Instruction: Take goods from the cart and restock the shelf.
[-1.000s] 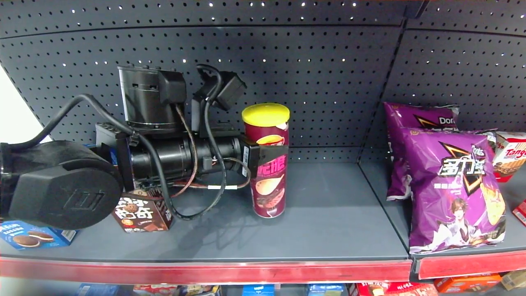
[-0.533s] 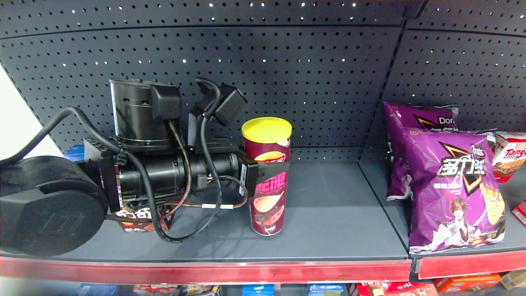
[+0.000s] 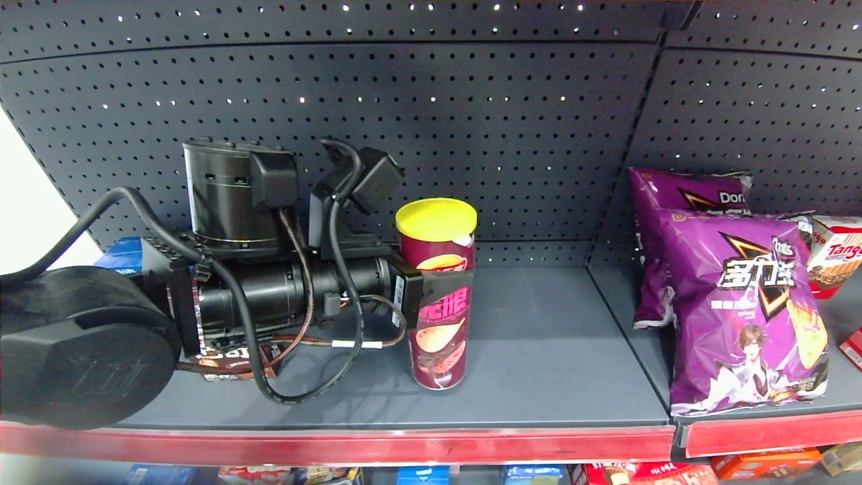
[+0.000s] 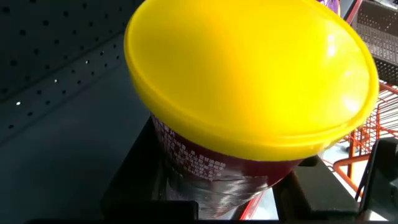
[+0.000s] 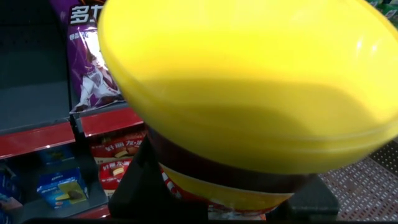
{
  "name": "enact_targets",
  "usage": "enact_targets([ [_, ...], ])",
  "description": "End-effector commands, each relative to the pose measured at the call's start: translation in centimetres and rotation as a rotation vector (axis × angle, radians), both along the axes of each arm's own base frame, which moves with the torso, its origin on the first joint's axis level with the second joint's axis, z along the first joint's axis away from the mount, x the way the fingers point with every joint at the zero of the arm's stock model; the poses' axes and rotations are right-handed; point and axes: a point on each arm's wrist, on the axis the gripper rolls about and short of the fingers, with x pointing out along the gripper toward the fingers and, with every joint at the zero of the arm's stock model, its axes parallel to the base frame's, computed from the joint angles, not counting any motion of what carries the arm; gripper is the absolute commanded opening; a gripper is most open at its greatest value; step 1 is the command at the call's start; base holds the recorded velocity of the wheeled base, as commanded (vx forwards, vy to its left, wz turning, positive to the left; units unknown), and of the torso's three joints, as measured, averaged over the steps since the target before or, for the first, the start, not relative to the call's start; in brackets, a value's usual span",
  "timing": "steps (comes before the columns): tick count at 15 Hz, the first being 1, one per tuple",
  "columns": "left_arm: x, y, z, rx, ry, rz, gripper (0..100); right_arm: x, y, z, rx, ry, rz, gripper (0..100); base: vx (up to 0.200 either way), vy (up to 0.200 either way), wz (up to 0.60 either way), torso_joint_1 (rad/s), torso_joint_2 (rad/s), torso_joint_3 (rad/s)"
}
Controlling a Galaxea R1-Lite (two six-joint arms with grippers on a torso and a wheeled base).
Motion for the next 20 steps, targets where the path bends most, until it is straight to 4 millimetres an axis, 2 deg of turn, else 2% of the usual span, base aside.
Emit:
enact_targets([
  [1,0.36,-0.24,-0.61,0.010,0.015,0.000,0,0.00,0.00,-0.02,0.000,0.000,-0.001,0,0.000,0.000,0.00,0.000,0.00,0.000],
  [10,0.45,-0.33,-0.80,0.012,0.021,-0.006,0,0.00,0.00,-0.02,0.000,0.000,-0.001,0,0.000,0.000,0.00,0.000,0.00,0.000],
  [11,0.48,-0.29,-0.79,0.012,0.019,-0.005,100,0.00,0.00,-0.02,0.001,0.000,-0.001,0,0.000,0.000,0.00,0.000,0.00,0.000],
  [20,0.36,-0.26,-0.88,0.015,0.022,-0.005,100,0.00,0.00,-0.02,0.000,0.000,-0.001,0,0.000,0.000,0.00,0.000,0.00,0.000],
])
